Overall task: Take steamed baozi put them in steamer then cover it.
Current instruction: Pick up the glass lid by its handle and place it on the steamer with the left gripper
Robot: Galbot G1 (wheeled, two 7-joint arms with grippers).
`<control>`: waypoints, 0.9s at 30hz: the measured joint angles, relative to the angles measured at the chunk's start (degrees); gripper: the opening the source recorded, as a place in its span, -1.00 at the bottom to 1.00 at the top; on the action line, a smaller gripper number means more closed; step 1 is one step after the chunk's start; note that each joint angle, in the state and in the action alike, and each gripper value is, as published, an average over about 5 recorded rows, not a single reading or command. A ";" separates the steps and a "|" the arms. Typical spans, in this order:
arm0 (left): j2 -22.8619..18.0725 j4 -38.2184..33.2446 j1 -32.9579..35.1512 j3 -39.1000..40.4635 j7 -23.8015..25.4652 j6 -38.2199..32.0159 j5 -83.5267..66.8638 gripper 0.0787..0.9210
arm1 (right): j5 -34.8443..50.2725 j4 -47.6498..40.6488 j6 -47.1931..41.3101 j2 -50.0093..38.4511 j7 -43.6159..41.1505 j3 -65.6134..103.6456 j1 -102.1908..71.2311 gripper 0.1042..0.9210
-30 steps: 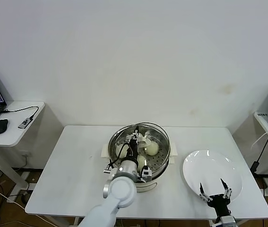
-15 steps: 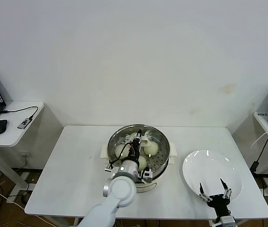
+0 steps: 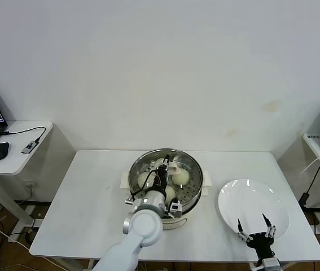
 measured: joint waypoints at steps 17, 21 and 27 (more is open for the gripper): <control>-0.39 0.41 -0.39 0.26 -0.12 0.08 -0.97 -0.83 | -0.35 -0.11 0.01 0.14 -0.04 -0.26 -0.13 0.76; -0.51 0.71 -0.54 0.25 -0.13 0.12 -1.39 -0.83 | -0.42 -0.23 0.01 0.14 -0.08 -0.31 -0.08 0.76; -0.55 0.92 -0.55 0.21 -0.27 0.26 -1.94 -0.83 | -0.67 -0.37 0.01 0.16 -0.13 -0.39 -0.06 0.76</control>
